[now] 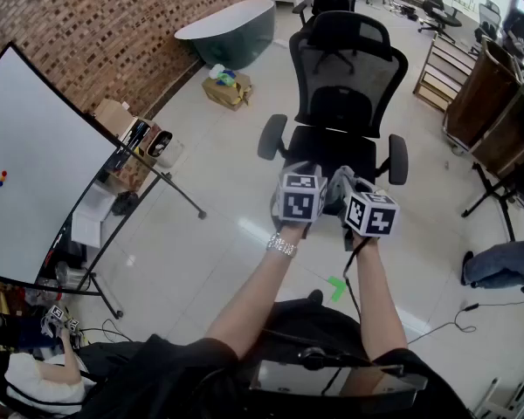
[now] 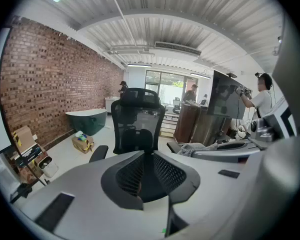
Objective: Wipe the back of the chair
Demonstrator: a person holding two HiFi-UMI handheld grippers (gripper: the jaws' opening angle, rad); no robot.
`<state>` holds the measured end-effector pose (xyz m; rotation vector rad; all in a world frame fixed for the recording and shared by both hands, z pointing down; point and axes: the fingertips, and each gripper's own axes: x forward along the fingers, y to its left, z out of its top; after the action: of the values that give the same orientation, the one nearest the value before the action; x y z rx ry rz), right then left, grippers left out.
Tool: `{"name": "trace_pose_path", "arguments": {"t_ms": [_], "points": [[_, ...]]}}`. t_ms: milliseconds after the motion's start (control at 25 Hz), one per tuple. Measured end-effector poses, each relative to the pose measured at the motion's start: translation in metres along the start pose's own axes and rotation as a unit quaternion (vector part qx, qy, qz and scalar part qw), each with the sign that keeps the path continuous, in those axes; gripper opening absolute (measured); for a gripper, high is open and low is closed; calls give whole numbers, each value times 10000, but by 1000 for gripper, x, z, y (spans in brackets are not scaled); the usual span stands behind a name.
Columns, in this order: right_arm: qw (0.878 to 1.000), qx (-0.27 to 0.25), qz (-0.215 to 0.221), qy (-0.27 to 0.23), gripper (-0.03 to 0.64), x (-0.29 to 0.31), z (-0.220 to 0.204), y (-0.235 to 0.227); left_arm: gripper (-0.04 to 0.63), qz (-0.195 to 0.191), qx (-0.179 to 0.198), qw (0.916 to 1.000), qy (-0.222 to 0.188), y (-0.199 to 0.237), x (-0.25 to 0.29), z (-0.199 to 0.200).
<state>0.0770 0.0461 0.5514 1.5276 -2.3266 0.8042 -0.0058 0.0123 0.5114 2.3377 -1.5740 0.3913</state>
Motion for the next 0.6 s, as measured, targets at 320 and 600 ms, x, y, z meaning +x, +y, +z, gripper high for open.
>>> {"name": "trace_pose_path", "arguments": {"t_ms": [320,600], "points": [[10000,-6,-13,88,49,57,15,-12,61,60,-229,9997,67,41,51,-2],[9998,-114,-177,14,49,145,79,-22,61,-19,-143,9999,2,103,132,48]]}}
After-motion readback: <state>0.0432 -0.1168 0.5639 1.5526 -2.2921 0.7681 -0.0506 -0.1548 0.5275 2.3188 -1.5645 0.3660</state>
